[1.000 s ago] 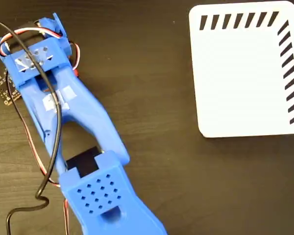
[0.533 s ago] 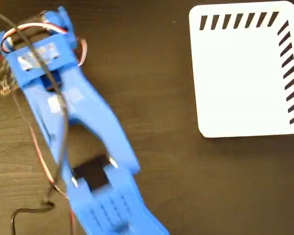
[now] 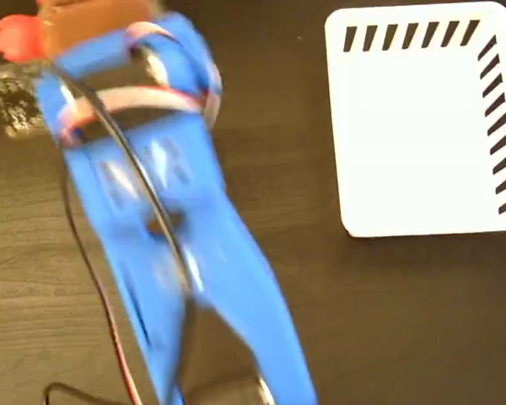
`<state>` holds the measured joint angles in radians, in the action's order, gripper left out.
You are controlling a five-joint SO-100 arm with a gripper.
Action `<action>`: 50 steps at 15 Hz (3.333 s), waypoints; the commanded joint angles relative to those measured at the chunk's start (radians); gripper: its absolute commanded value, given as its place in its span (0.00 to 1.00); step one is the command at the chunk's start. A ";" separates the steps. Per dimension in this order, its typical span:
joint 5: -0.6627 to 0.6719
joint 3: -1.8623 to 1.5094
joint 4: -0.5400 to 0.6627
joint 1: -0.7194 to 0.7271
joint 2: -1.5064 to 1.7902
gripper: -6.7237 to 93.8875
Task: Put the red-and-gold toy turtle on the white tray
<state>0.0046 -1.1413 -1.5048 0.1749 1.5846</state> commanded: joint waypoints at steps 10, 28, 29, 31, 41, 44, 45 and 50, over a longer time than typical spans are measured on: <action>0.209 0.025 -0.245 -0.578 0.130 0.06; 0.178 0.244 -0.086 -0.752 -0.437 0.06; 0.179 0.255 -0.086 -0.762 -0.451 0.06; 0.179 0.267 -0.084 -0.770 -0.472 0.06; 0.166 0.272 -0.041 -0.764 -0.526 0.53; 0.167 0.256 -0.032 -0.764 -0.531 0.69; 0.167 0.252 -0.032 -0.764 -0.531 0.71; 0.166 0.247 -0.032 -0.762 -0.525 0.71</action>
<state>0.1580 -0.9158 -1.5447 -0.5798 1.0063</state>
